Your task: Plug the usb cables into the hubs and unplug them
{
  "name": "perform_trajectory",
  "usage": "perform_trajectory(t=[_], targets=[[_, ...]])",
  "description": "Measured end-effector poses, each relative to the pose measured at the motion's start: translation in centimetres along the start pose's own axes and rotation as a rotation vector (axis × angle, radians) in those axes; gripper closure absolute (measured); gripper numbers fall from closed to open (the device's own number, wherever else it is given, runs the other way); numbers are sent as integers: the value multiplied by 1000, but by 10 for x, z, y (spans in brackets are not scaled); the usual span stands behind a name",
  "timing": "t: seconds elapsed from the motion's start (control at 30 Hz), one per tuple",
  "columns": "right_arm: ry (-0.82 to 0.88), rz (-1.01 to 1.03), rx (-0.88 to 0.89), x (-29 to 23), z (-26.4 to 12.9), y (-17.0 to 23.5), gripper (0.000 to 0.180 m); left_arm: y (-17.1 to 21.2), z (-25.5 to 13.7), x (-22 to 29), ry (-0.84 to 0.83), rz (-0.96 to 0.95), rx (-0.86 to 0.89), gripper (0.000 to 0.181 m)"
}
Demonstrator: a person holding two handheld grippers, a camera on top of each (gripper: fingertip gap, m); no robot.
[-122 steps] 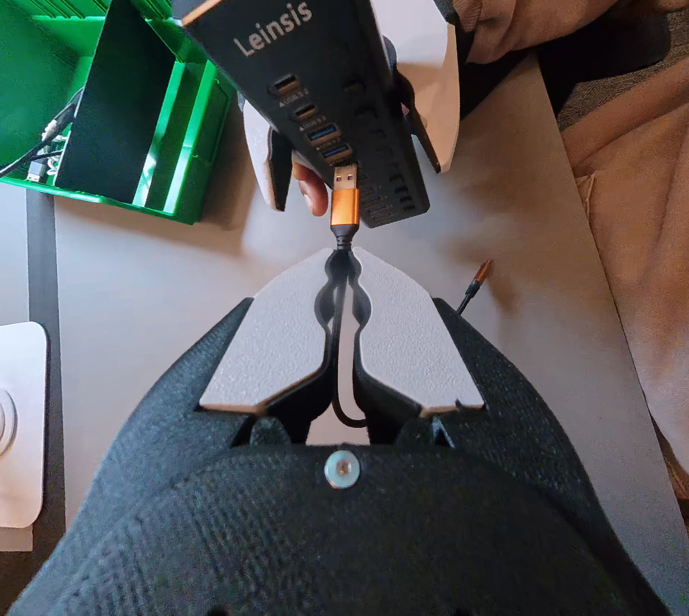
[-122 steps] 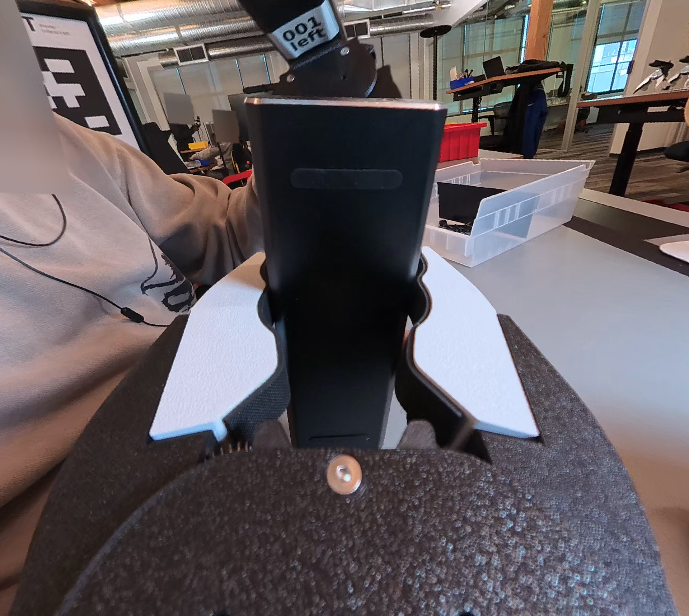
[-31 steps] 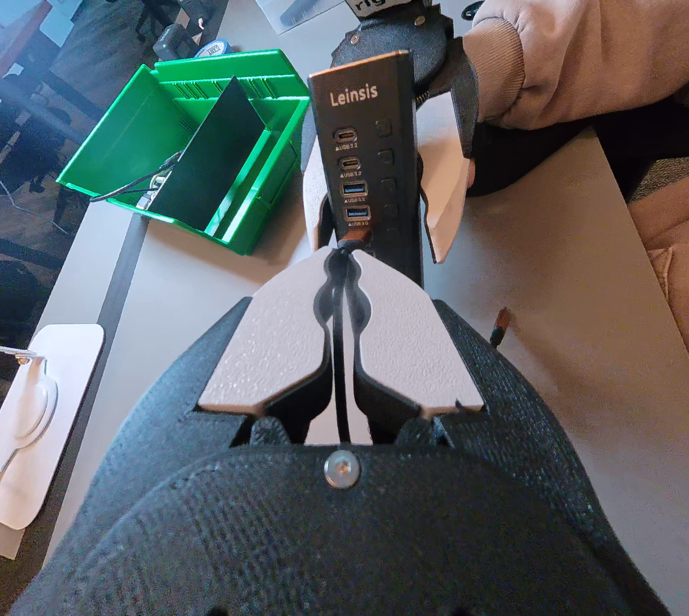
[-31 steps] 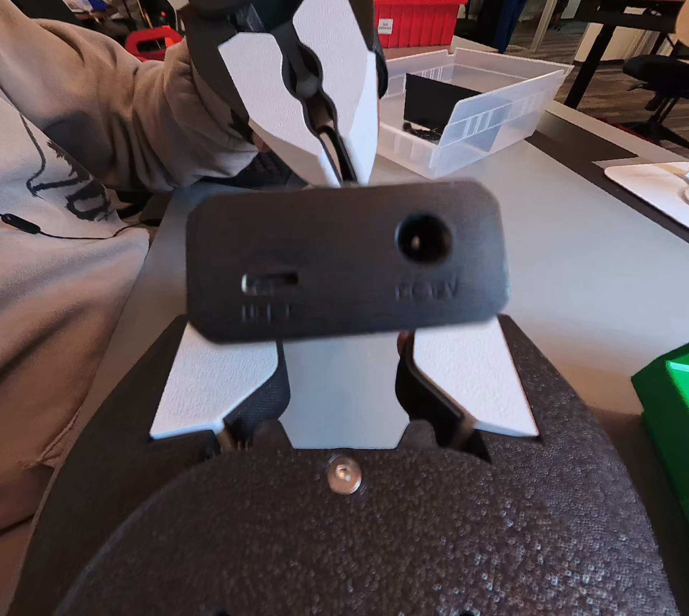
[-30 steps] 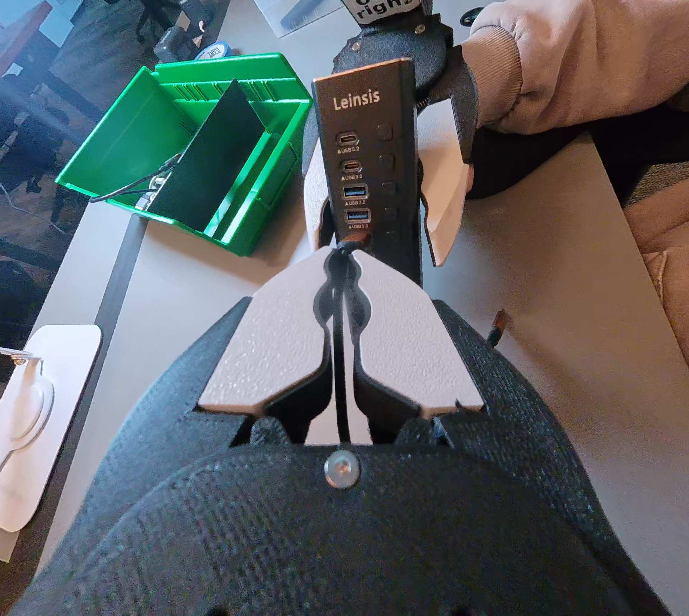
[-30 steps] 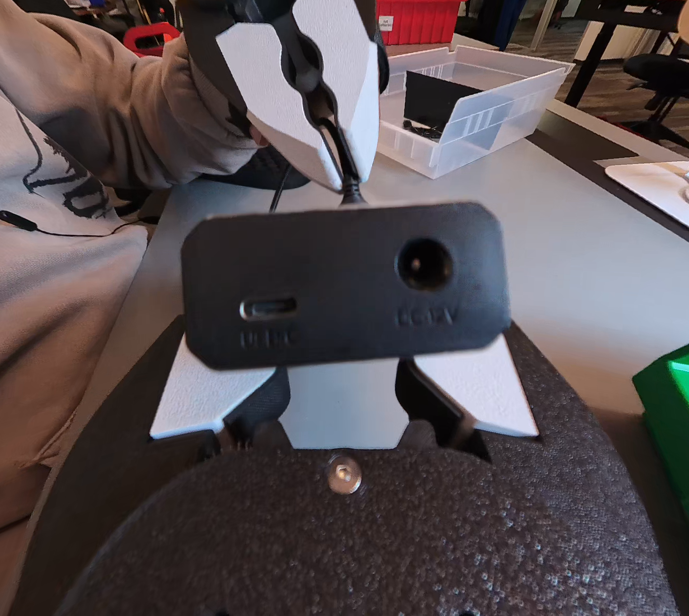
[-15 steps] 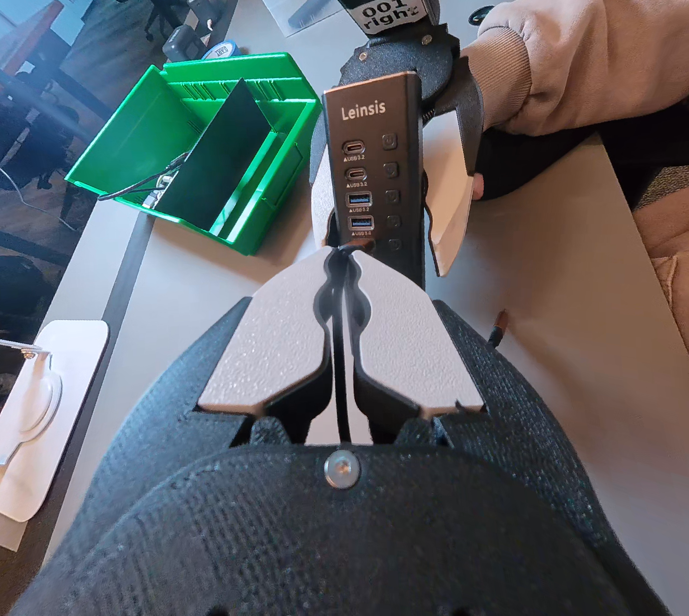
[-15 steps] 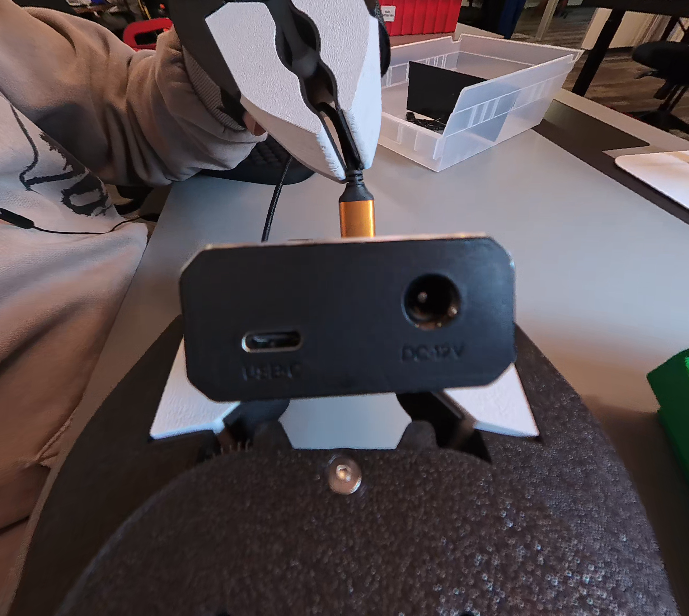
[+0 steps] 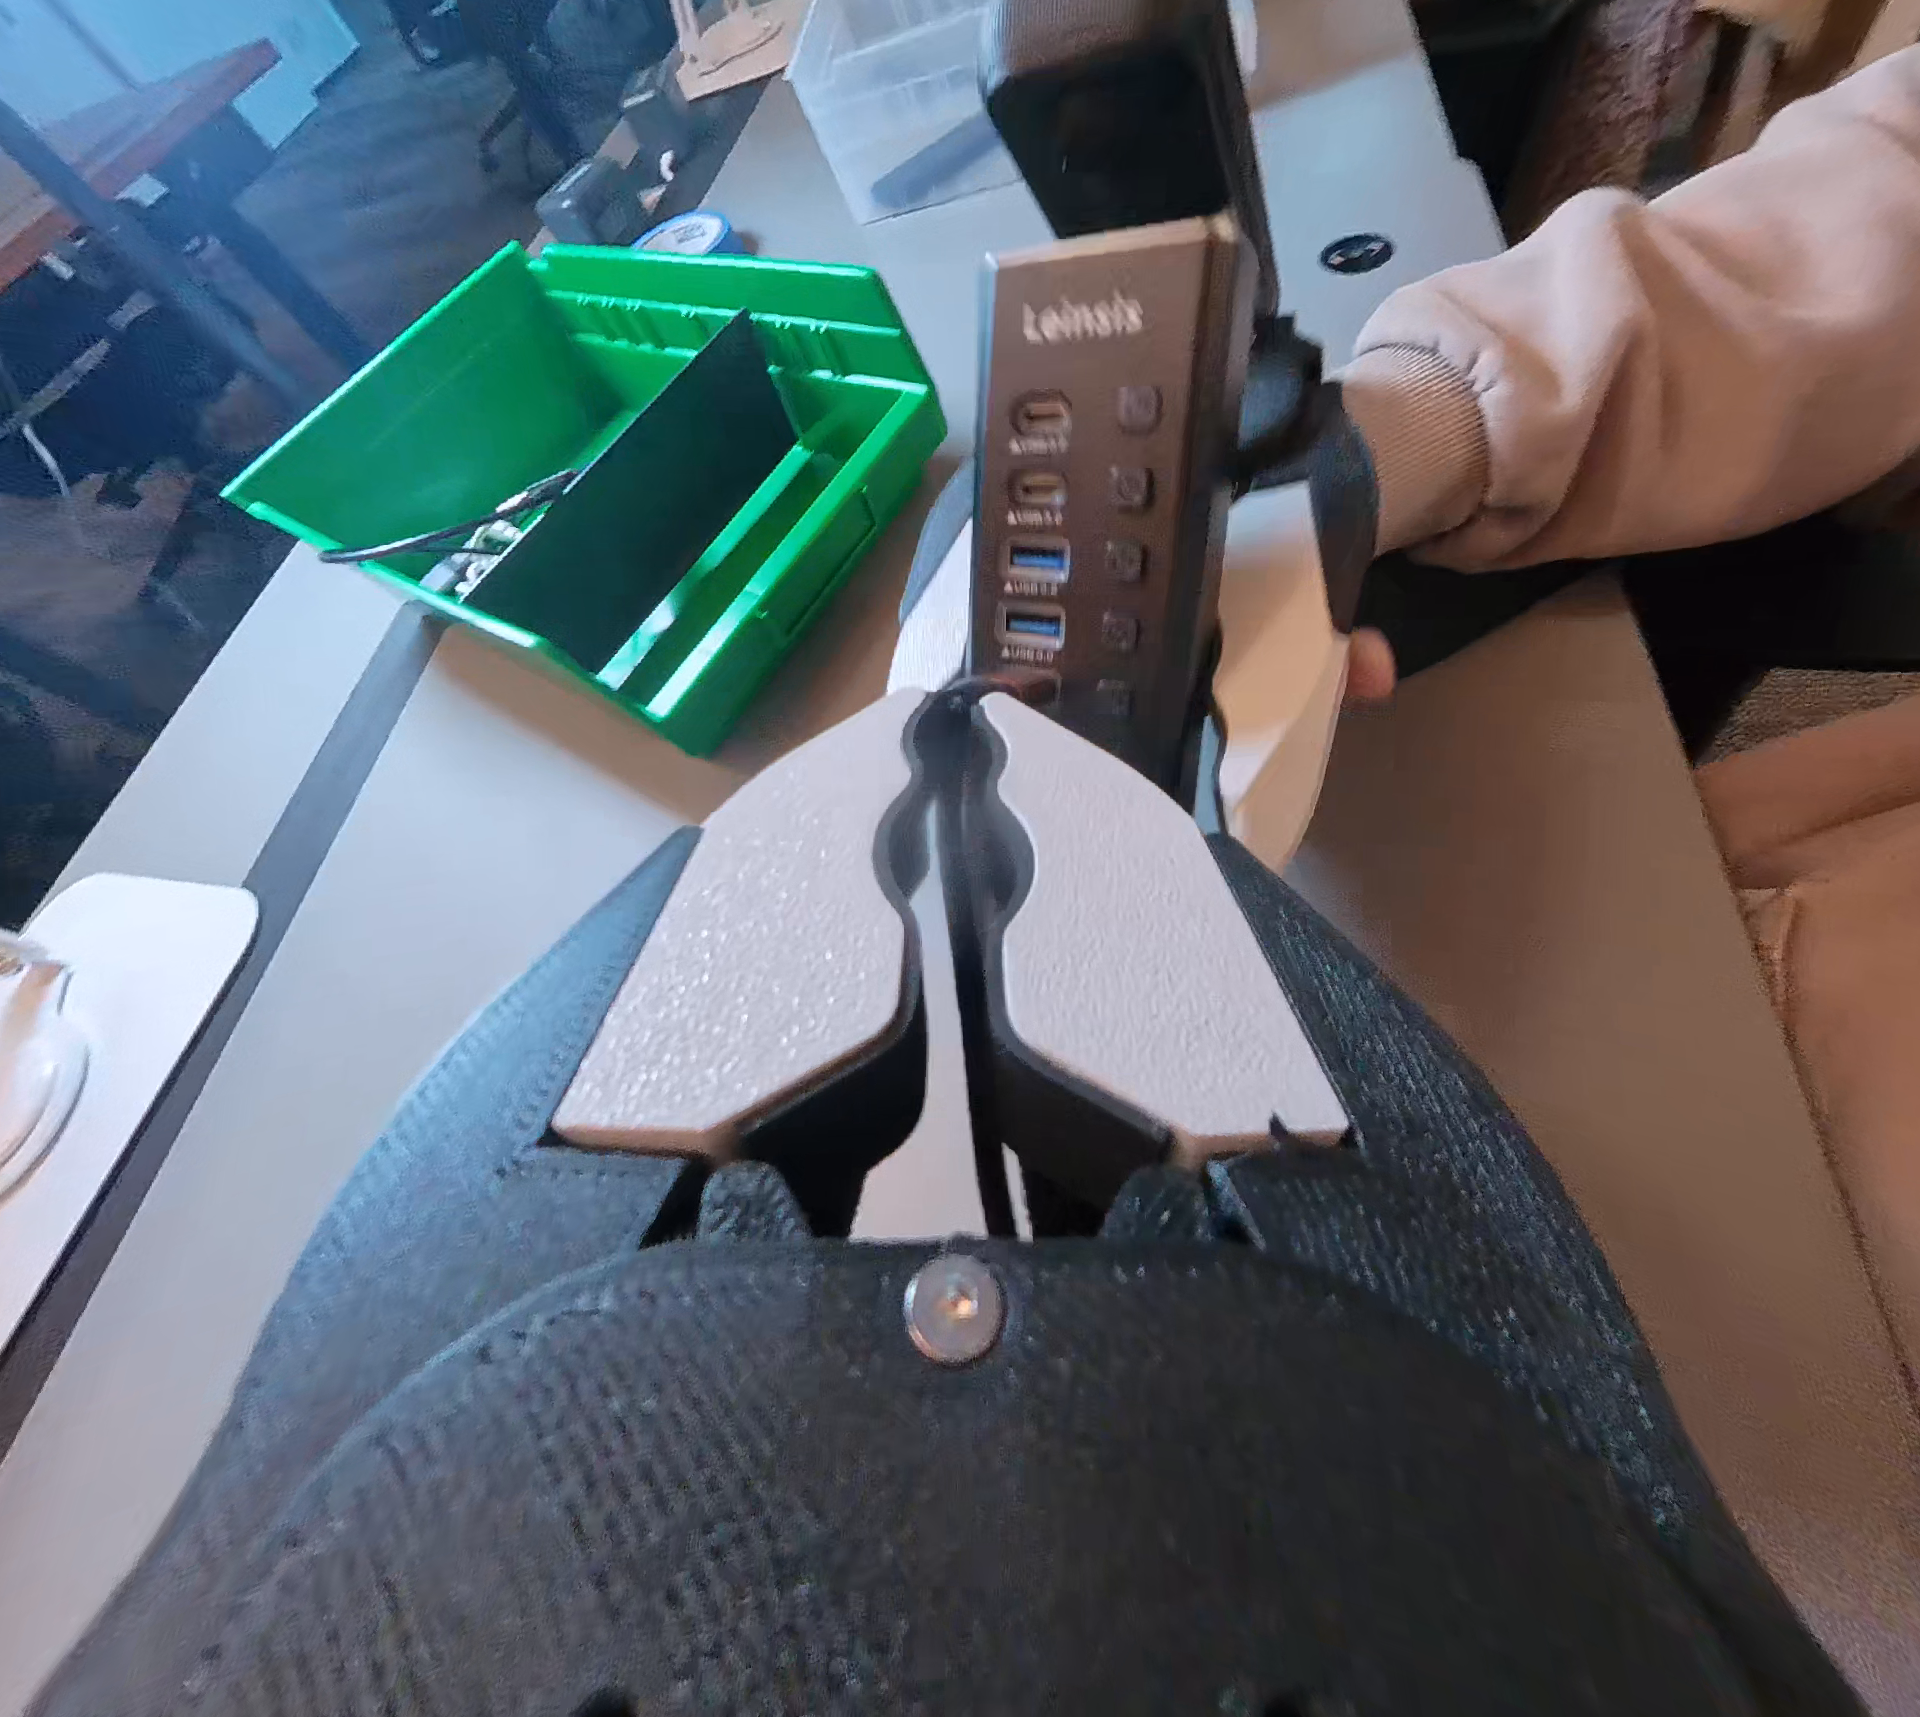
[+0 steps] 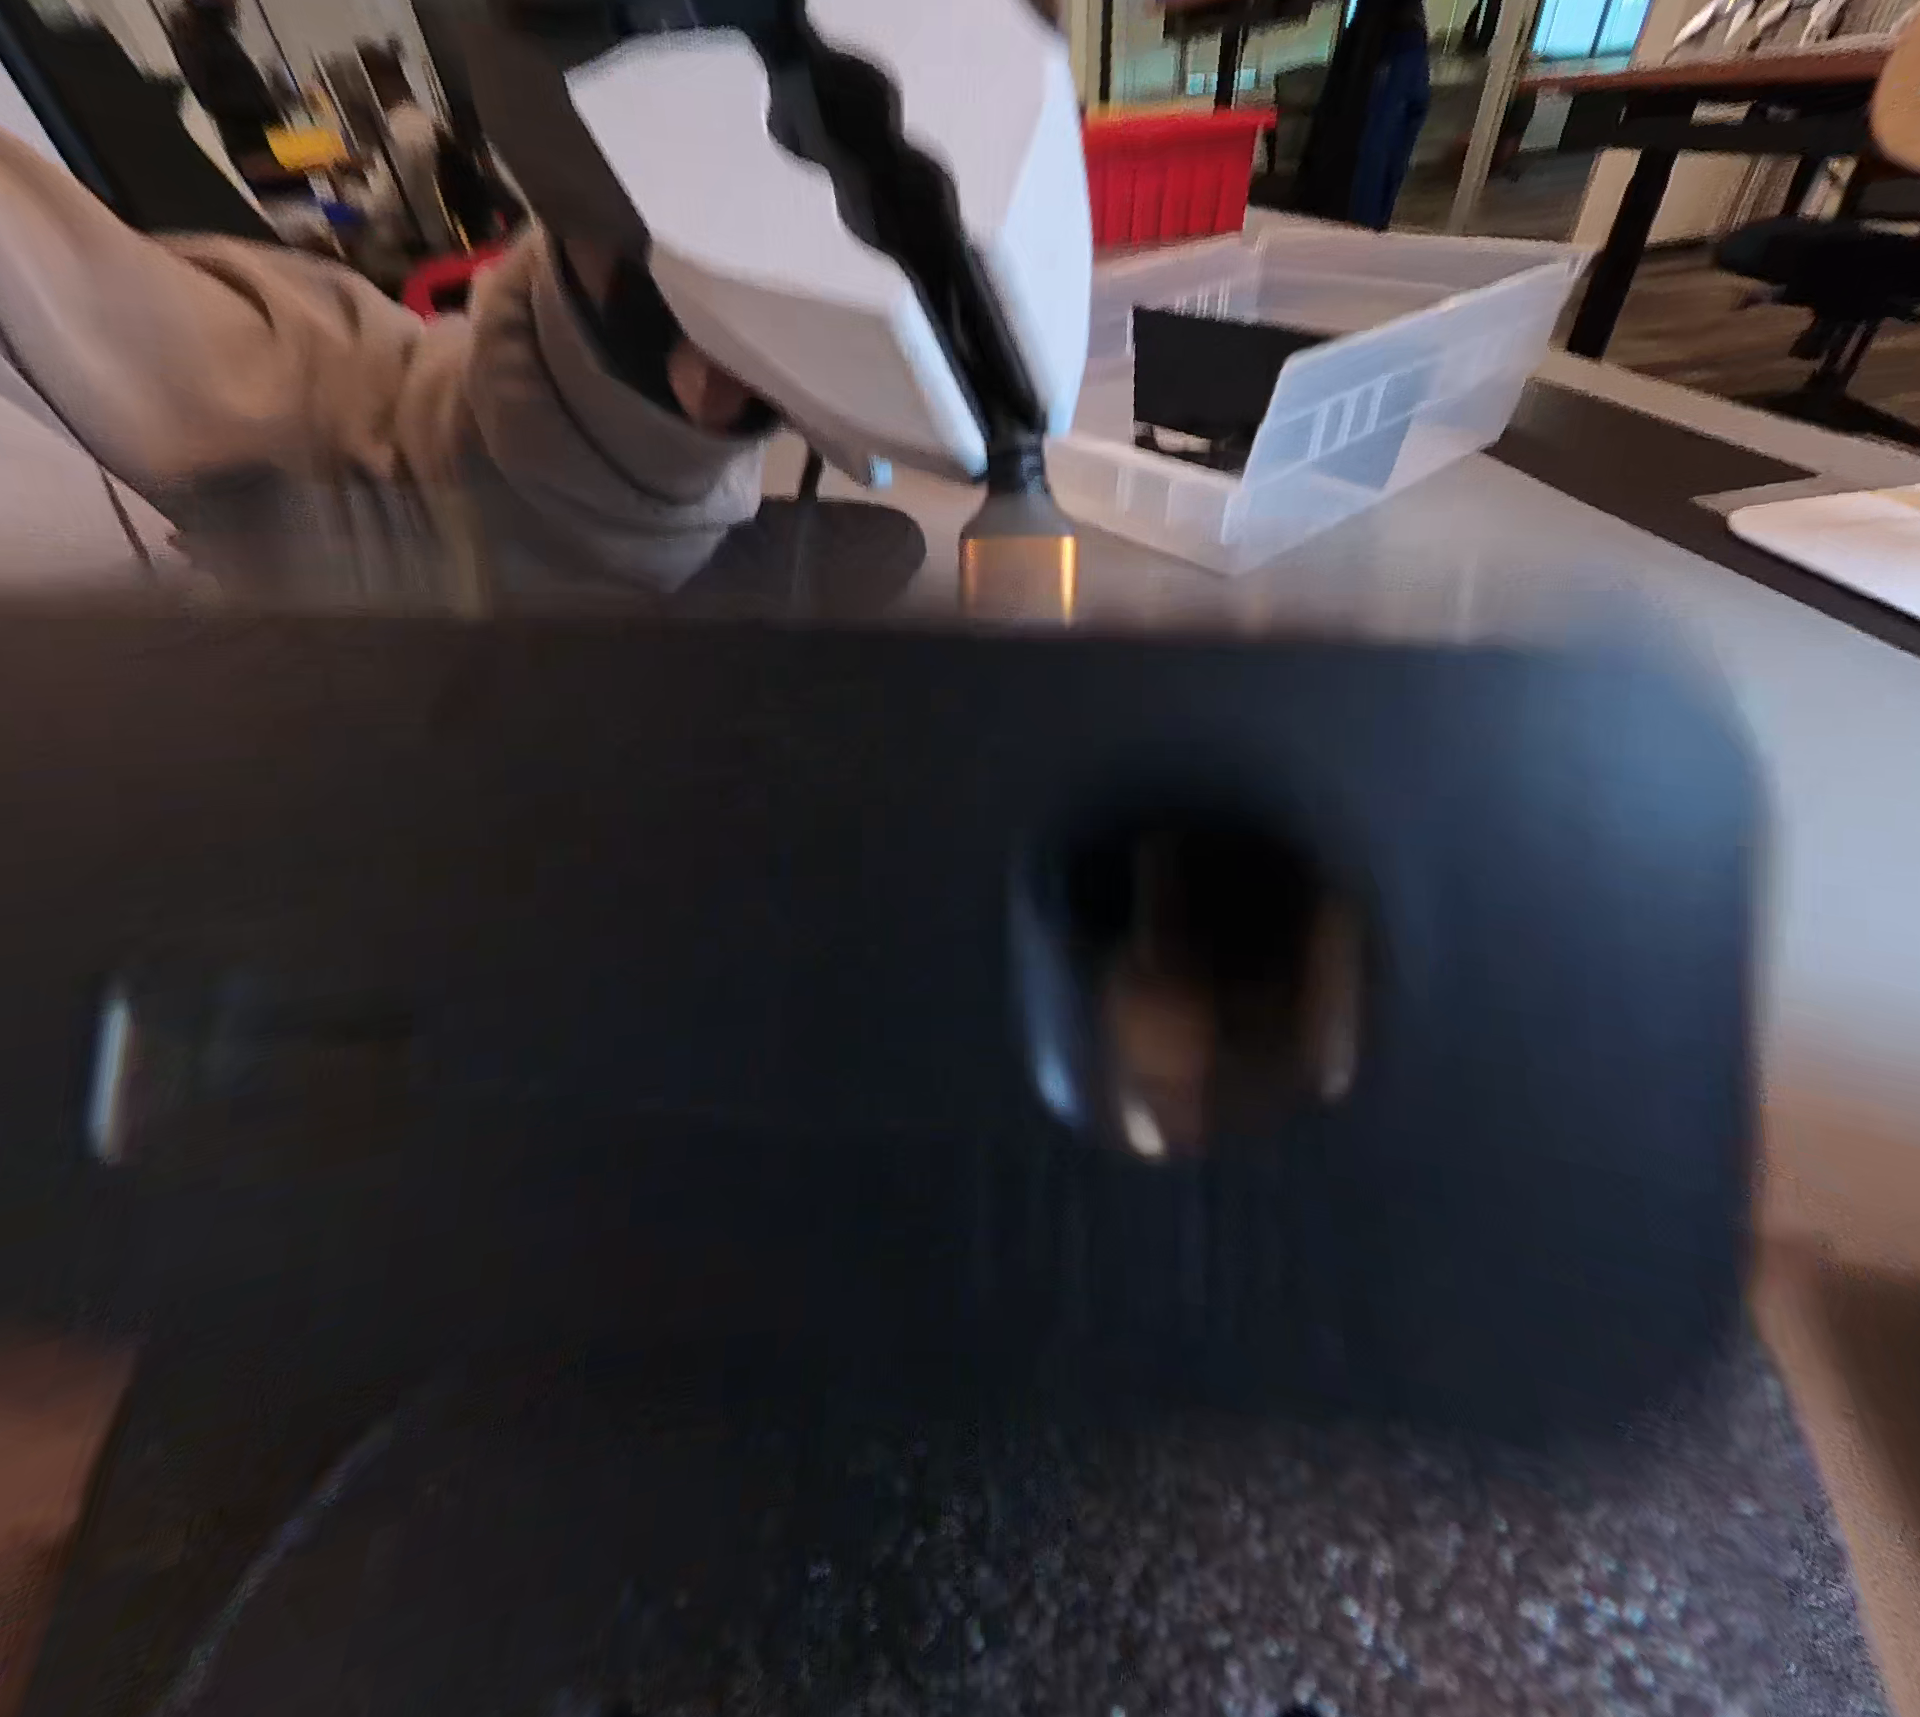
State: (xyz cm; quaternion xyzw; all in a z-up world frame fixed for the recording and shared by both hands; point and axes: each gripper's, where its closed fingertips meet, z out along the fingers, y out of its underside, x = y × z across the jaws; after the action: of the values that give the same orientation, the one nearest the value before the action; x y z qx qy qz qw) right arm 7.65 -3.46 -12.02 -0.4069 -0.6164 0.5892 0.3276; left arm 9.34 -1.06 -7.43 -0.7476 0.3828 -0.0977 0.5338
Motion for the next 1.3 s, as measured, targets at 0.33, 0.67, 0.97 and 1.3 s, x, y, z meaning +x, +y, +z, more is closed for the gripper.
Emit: perform_trajectory(t=[0.33,0.67,0.97,1.3], targets=[[15,-22,27,1,-16,-16,107,13,12,6,4,20,-51,176],[-42,12,3,-4,-15,-11,107,19,12,11,46,27,-66,176],[-47,28,5,-3,-15,-13,107,15,11,7,36,44,-47,176],[-16,-2,-25,0,-13,-4,107,17,10,6,37,72,-44,175]])
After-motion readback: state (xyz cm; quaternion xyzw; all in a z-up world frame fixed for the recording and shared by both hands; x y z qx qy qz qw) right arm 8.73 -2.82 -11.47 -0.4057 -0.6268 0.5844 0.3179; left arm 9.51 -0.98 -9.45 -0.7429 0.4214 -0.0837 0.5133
